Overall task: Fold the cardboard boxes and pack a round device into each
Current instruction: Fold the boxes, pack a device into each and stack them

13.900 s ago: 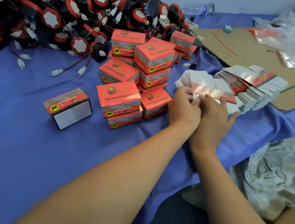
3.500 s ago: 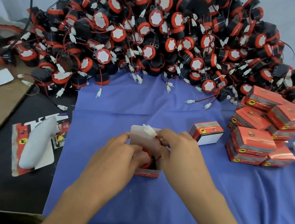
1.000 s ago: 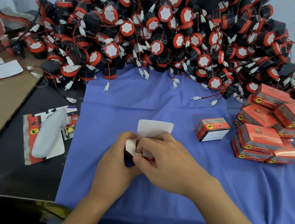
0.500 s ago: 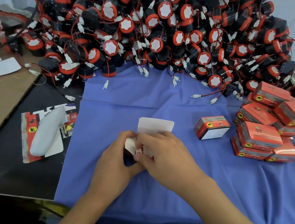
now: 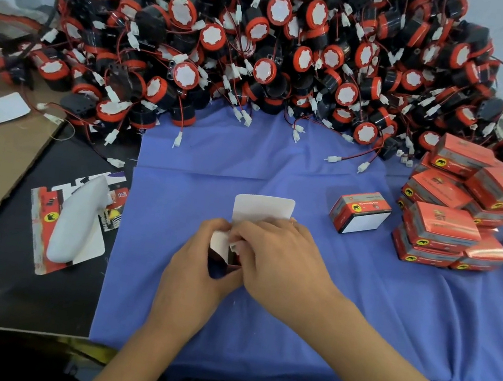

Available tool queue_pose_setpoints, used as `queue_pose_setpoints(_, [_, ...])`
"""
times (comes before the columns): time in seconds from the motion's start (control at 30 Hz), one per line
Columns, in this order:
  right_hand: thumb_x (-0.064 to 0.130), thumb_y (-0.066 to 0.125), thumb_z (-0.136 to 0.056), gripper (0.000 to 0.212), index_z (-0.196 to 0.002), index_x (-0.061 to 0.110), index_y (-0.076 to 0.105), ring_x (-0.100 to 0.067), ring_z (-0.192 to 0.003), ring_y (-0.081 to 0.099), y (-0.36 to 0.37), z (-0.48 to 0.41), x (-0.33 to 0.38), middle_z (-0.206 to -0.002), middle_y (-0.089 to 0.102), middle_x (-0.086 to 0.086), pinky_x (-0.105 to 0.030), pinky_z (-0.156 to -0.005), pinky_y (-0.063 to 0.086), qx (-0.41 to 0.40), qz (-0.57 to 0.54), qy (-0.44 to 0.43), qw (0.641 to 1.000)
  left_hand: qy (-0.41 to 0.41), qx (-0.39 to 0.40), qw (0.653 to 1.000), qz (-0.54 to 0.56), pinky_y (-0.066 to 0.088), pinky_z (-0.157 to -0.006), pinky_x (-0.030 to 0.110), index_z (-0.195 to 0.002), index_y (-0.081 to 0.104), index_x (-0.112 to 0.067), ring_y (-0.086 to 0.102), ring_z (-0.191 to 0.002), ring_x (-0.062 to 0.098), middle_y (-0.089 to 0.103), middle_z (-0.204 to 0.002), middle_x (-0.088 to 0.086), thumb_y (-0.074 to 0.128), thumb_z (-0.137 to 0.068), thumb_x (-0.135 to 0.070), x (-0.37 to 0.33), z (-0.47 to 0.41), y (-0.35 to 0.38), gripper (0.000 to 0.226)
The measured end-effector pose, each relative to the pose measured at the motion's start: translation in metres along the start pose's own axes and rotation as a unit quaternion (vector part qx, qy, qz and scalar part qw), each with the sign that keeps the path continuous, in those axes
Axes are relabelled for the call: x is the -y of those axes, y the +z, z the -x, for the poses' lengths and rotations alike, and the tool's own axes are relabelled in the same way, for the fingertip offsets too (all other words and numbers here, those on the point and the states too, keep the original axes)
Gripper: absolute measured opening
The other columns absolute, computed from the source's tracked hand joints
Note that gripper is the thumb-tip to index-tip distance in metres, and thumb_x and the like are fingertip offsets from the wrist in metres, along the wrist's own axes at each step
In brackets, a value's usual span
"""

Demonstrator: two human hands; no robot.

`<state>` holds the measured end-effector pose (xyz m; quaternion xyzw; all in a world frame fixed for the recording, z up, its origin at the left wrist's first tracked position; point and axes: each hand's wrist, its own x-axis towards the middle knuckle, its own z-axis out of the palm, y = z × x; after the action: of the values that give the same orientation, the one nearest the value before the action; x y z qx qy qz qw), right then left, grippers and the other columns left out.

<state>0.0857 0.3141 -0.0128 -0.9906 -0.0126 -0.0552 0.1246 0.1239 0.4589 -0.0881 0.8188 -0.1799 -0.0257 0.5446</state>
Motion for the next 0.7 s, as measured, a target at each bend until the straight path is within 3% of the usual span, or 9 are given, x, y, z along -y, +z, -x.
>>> queue_pose_setpoints(0.1, [0.032,0.040,-0.104,0.028,-0.118,0.035,0.064,-0.020,-0.108,0.055,-0.001,-0.004,-0.002,-0.113,0.069,0.012,-0.030,-0.082,0.027,0.014,0.001,0.005,1.000,0.005,-0.001,1.000,0.000,0.057,-0.067,0.042,-0.117,0.051,-0.049,0.067,-0.084,0.006,0.070,-0.097,-0.021,0.076,-0.064,-0.063,0.001,0.000,0.000,0.060])
queue_pose_setpoints(0.2, [0.035,0.044,-0.103,0.028,-0.115,0.035,0.069,-0.018,-0.111,0.053,-0.001,-0.006,-0.004,-0.112,0.066,0.012,-0.032,-0.082,0.035,0.030,0.005,0.025,0.999,0.012,-0.003,1.000,-0.007,0.055,-0.064,0.036,-0.116,0.050,-0.049,0.065,-0.083,0.005,0.069,-0.097,-0.022,0.077,-0.066,-0.063,0.001,0.001,0.000,0.059])
queue_pose_setpoints(0.4, [0.042,0.038,-0.104,0.031,-0.115,0.038,0.067,-0.017,-0.115,0.045,0.000,-0.002,-0.005,-0.112,0.056,0.012,-0.034,-0.089,0.037,0.052,0.041,0.008,0.998,0.010,0.006,1.000,-0.009,0.057,-0.068,0.037,-0.119,0.048,-0.052,0.066,-0.089,0.004,0.068,-0.101,-0.024,0.076,-0.066,-0.062,0.004,0.000,0.000,0.061])
queue_pose_setpoints(0.53, [0.042,0.031,-0.104,0.035,-0.120,0.041,0.062,-0.018,-0.119,0.041,-0.001,0.005,-0.004,-0.118,0.050,0.011,-0.036,-0.099,0.035,0.062,0.083,-0.024,0.994,0.009,0.008,1.000,-0.011,0.049,-0.062,0.025,-0.117,0.046,-0.058,0.064,-0.088,-0.001,0.067,-0.101,-0.026,0.073,-0.064,-0.063,0.004,0.000,0.000,0.059])
queue_pose_setpoints(0.7, [0.041,0.034,-0.095,0.030,-0.105,0.037,0.063,-0.020,-0.114,0.038,-0.004,0.011,-0.002,-0.116,0.047,0.009,-0.044,-0.109,0.033,0.073,0.083,-0.034,0.993,0.009,0.014,1.000,-0.011,0.042,-0.060,0.023,-0.115,0.042,-0.062,0.062,-0.083,0.000,0.067,-0.097,-0.022,0.065,-0.061,-0.054,0.005,-0.002,0.000,0.060])
